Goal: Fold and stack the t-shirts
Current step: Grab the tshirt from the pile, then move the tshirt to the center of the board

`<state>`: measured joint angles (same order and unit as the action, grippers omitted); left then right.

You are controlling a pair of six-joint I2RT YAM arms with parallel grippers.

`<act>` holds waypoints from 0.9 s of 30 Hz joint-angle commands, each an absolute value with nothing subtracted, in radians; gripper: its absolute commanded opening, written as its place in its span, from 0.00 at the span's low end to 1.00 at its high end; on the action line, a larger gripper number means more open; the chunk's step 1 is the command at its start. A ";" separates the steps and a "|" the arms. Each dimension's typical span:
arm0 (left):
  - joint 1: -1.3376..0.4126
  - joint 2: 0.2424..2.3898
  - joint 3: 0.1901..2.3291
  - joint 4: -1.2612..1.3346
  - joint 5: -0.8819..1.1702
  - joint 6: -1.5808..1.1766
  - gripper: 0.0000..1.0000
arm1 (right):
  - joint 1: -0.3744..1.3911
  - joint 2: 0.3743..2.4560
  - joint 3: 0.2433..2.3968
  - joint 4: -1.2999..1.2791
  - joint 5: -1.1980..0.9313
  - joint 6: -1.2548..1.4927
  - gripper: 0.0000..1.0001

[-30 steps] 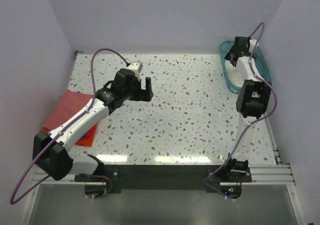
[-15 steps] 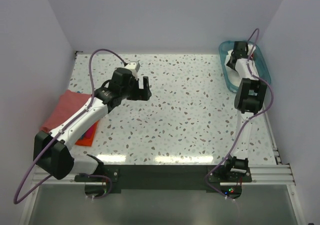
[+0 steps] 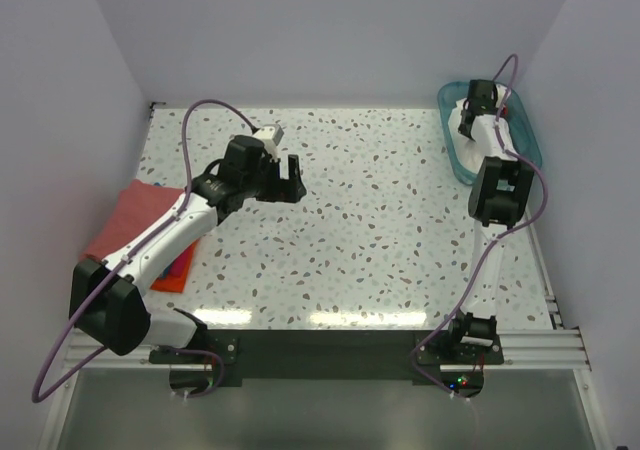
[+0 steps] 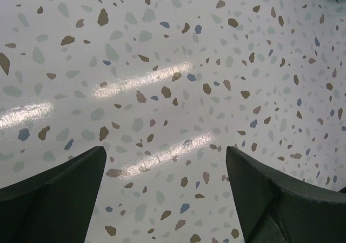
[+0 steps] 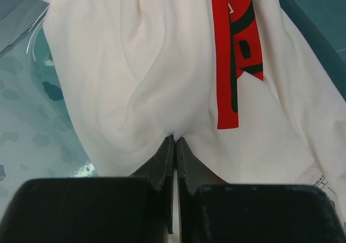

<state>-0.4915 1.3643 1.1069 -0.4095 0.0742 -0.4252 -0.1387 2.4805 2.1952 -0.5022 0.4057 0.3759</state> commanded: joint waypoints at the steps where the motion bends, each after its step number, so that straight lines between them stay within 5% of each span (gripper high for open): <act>1: -0.488 1.362 1.101 -0.364 0.115 -0.402 0.96 | -0.138 2.352 2.221 -0.451 0.422 0.368 0.00; 14: -0.482 1.332 1.094 -0.351 0.130 -0.391 0.96 | -0.017 1.982 2.095 -0.314 0.577 0.250 0.00; 27: -0.480 1.284 1.080 -0.348 0.106 -0.394 0.96 | 0.248 1.738 2.345 -0.302 0.494 0.040 0.00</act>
